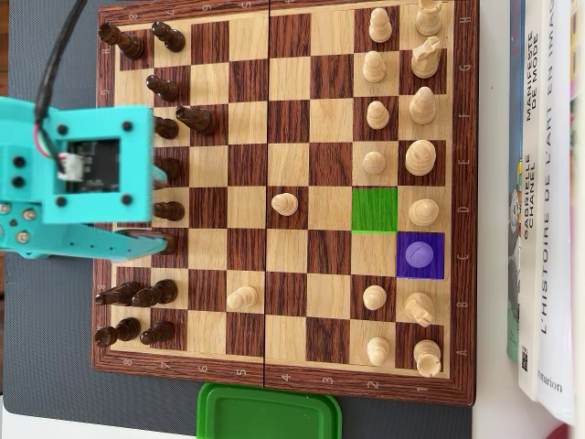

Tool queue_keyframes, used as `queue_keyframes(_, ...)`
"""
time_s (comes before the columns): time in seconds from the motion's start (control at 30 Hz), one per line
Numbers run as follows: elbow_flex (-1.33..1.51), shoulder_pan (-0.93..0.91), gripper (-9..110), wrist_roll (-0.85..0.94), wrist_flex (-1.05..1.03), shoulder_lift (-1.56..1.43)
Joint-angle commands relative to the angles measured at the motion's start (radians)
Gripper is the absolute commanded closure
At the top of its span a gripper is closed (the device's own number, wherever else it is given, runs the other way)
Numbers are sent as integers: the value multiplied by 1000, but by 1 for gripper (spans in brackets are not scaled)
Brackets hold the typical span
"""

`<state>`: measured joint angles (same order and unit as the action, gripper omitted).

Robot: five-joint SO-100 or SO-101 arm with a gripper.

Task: Play chess

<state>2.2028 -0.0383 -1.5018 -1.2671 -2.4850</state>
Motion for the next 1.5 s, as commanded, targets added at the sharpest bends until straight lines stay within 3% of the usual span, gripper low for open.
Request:
queue_keyframes(0.0, -175, -8, 83, 5, -3, 150)
queue_keyframes(0.5, -770, -74, 83, 66, -64, 845)
queue_keyframes(1.47, -1347, -52, 83, 66, -55, 1365)
